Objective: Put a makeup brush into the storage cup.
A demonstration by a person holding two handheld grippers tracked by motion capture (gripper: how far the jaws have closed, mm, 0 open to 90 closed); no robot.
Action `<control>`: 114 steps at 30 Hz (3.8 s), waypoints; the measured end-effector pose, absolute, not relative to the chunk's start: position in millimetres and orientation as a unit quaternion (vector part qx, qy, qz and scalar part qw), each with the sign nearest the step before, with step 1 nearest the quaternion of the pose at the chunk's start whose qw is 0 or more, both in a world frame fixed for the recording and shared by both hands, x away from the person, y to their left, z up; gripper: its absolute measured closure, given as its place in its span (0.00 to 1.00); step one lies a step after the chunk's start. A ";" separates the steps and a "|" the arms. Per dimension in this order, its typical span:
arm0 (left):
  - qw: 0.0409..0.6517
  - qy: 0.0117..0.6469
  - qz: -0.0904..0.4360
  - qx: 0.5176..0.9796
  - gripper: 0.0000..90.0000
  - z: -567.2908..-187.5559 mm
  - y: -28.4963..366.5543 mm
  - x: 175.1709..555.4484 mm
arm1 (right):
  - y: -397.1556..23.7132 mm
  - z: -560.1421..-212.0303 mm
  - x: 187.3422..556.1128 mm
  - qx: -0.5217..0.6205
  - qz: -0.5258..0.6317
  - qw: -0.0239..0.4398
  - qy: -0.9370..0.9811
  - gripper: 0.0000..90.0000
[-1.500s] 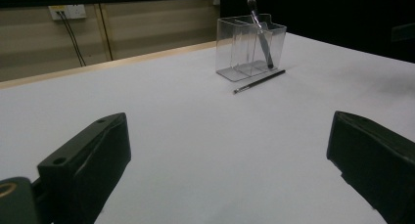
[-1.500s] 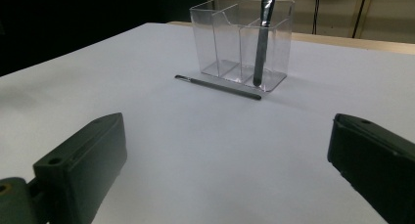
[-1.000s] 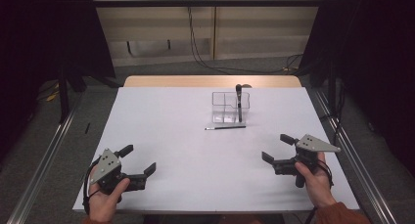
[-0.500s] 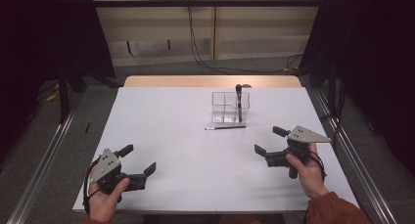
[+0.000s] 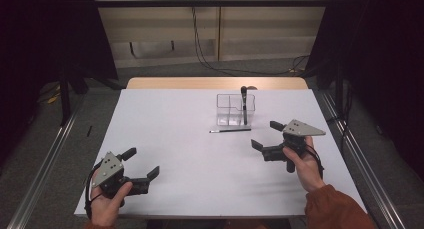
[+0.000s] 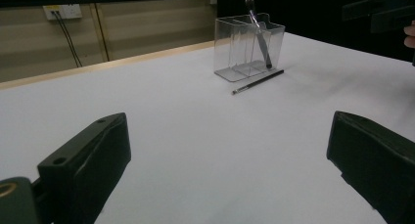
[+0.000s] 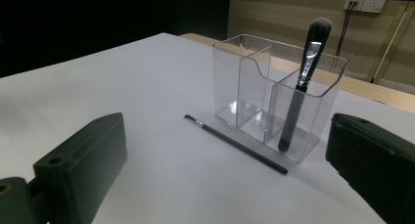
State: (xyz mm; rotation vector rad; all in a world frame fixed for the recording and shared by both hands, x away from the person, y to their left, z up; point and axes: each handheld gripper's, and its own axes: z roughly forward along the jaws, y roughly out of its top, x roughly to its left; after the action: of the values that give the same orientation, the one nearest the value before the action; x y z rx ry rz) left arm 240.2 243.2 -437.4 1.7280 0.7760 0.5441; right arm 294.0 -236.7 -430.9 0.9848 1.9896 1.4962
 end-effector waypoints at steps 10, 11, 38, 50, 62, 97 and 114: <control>0.552 0.328 0.229 0.731 0.03 -437.3 243.0 240.6 | -220.4 -429.9 313.0 0.360 0.534 0.230 0.730 0.00; 0.552 0.328 0.229 0.731 0.03 -437.3 243.0 240.7 | -219.0 -429.5 314.7 0.362 0.532 0.231 0.729 0.00; 0.551 0.326 0.227 0.734 0.03 -437.7 242.8 241.0 | -192.9 -416.3 354.6 0.322 0.499 0.182 0.784 0.02; 0.551 0.326 0.224 0.735 0.03 -438.2 242.2 241.6 | -191.5 -409.5 364.4 0.284 0.448 0.143 0.835 0.03; 0.551 0.325 0.223 0.736 0.03 -438.1 242.0 242.0 | -189.0 -410.8 375.6 0.238 0.377 0.078 0.892 0.10; 0.551 0.317 0.217 0.741 0.03 -438.7 238.6 244.6 | -124.9 -428.1 418.6 0.132 0.187 0.014 0.973 0.12; 0.550 0.312 0.214 0.745 0.03 -439.3 237.1 245.6 | -103.3 -444.3 432.9 0.111 0.139 0.007 0.984 0.23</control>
State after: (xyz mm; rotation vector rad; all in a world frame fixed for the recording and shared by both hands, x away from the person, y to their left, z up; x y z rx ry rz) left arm 245.6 237.1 -439.3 1.7625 0.7382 0.5055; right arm 432.9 -103.3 -444.3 0.3479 3.0771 0.4343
